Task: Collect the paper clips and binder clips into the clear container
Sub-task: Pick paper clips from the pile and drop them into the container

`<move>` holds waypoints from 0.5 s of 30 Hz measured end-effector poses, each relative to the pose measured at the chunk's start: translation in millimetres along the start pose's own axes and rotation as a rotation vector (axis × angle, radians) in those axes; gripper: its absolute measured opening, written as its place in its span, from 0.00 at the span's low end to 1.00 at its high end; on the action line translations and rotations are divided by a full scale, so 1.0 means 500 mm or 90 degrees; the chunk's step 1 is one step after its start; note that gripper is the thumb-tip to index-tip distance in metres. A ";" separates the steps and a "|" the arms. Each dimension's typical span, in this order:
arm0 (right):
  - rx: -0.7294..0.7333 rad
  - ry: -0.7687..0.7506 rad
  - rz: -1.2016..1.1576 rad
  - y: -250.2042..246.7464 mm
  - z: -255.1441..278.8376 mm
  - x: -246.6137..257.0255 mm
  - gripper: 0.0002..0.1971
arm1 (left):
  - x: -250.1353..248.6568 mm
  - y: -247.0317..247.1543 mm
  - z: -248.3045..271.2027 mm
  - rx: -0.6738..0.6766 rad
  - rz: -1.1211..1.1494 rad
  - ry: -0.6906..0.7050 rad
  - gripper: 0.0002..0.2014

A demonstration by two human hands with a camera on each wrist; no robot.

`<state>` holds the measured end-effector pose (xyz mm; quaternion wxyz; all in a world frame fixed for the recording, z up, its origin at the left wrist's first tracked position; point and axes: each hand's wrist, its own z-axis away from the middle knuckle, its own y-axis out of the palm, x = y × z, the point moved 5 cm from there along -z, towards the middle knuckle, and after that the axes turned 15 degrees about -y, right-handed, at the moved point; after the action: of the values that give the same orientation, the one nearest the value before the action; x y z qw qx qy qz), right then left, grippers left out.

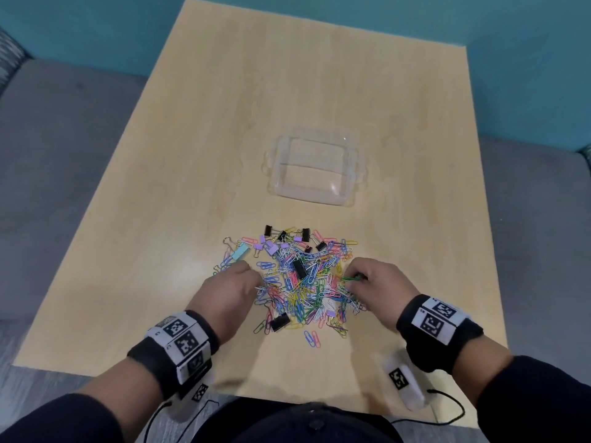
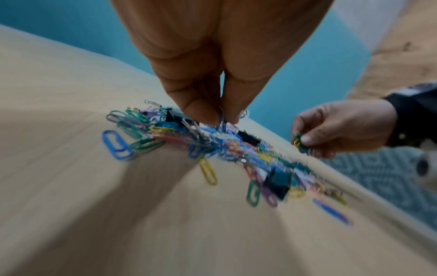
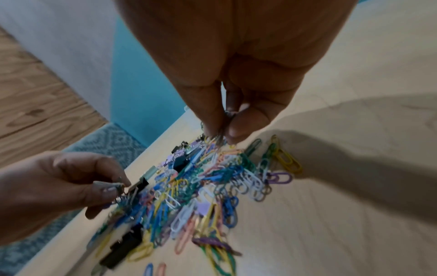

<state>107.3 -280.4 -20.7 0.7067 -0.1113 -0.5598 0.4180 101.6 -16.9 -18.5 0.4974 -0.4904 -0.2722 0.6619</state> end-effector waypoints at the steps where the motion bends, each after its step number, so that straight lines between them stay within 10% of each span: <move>1: -0.003 0.026 -0.058 -0.001 0.000 -0.002 0.03 | 0.001 -0.007 -0.005 0.023 0.033 -0.029 0.06; 9: -0.040 0.042 -0.351 -0.075 -0.054 0.050 0.04 | -0.009 -0.089 -0.051 0.167 0.471 -0.200 0.04; 15: -0.179 0.007 -0.345 -0.180 -0.202 0.101 0.08 | -0.089 -0.193 -0.216 0.025 0.515 -0.171 0.02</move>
<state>240.0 -269.1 35.6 0.7730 -0.0566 -0.6178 0.1325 239.6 -37.3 40.0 0.1672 -0.4579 -0.1078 0.8665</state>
